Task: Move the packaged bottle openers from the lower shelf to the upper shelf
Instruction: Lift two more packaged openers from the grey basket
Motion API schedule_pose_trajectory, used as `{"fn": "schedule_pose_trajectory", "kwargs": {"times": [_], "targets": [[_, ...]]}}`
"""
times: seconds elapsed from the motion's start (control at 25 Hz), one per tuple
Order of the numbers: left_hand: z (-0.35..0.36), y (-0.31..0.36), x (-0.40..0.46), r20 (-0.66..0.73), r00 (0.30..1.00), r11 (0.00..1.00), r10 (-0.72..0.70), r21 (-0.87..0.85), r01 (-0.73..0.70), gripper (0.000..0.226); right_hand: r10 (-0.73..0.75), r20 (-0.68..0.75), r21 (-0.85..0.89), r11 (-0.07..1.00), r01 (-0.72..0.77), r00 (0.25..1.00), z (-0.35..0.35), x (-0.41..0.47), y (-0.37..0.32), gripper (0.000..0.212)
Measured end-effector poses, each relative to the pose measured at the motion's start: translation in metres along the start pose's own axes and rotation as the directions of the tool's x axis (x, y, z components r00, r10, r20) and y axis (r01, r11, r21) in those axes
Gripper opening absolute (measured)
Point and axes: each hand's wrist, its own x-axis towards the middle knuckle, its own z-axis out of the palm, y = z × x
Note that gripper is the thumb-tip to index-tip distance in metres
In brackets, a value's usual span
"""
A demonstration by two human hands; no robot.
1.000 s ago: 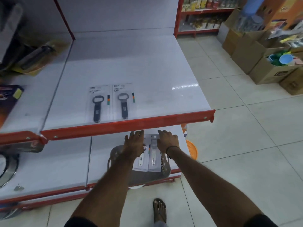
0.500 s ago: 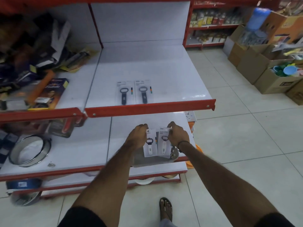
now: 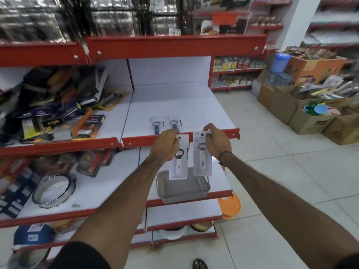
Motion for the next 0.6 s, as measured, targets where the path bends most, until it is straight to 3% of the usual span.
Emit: {"fn": "schedule_pose_trajectory", "kwargs": {"times": [0.2,0.4,0.6], "targets": [[-0.025,0.029,0.064,-0.114,0.993,0.994,-0.018,-0.107,0.006,0.031,0.068,-0.061,0.057,0.996,-0.065,0.996,-0.052,0.053,-0.017,0.026],[-0.016,0.023,0.124,-0.186,0.979,0.984,-0.079,-0.174,0.046,0.032,0.095,-0.063,0.126,0.988,-0.087,0.993,-0.059,0.115,-0.009,0.023],[0.006,-0.001,0.191,-0.158,0.957,0.943,-0.243,-0.271,0.195,0.034,0.124,-0.031,0.179,0.977,-0.117,0.992,-0.044,0.182,0.003,0.023]]}}
